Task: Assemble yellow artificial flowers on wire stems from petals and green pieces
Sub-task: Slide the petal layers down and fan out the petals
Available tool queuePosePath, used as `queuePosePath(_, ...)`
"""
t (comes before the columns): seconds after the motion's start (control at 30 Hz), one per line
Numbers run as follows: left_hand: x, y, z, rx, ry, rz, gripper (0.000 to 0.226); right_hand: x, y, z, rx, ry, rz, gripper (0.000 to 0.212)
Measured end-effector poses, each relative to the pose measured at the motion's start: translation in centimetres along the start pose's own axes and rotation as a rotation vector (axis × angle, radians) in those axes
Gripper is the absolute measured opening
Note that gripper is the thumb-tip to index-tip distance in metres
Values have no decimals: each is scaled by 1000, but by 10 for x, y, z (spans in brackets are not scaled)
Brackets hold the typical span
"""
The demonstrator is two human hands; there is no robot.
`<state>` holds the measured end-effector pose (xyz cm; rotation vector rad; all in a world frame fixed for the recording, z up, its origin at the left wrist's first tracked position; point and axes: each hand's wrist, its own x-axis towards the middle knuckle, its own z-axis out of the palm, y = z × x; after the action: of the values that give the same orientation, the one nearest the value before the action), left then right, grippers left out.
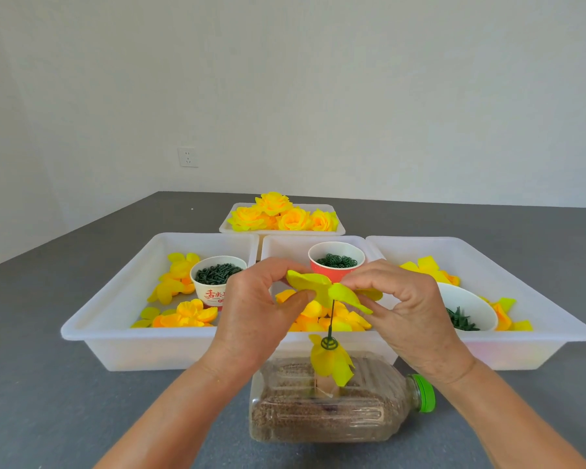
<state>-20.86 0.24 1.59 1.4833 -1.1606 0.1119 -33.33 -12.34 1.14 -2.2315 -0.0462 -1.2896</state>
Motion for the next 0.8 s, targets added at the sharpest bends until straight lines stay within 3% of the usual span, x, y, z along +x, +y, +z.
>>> queuePosePath(0.23, 1, 11, -2, 14, -33, 262, 29, 3, 1, -3, -167, 10, -128, 5)
queuePosePath(0.6, -4, -6, 3, 351, 83, 625, 7, 0, 3, 1, -354, 84, -270, 8)
queuePosePath(0.8, -5, -10, 6, 394, 163, 662, 9, -1, 4, 3, -357, 132, -259, 4)
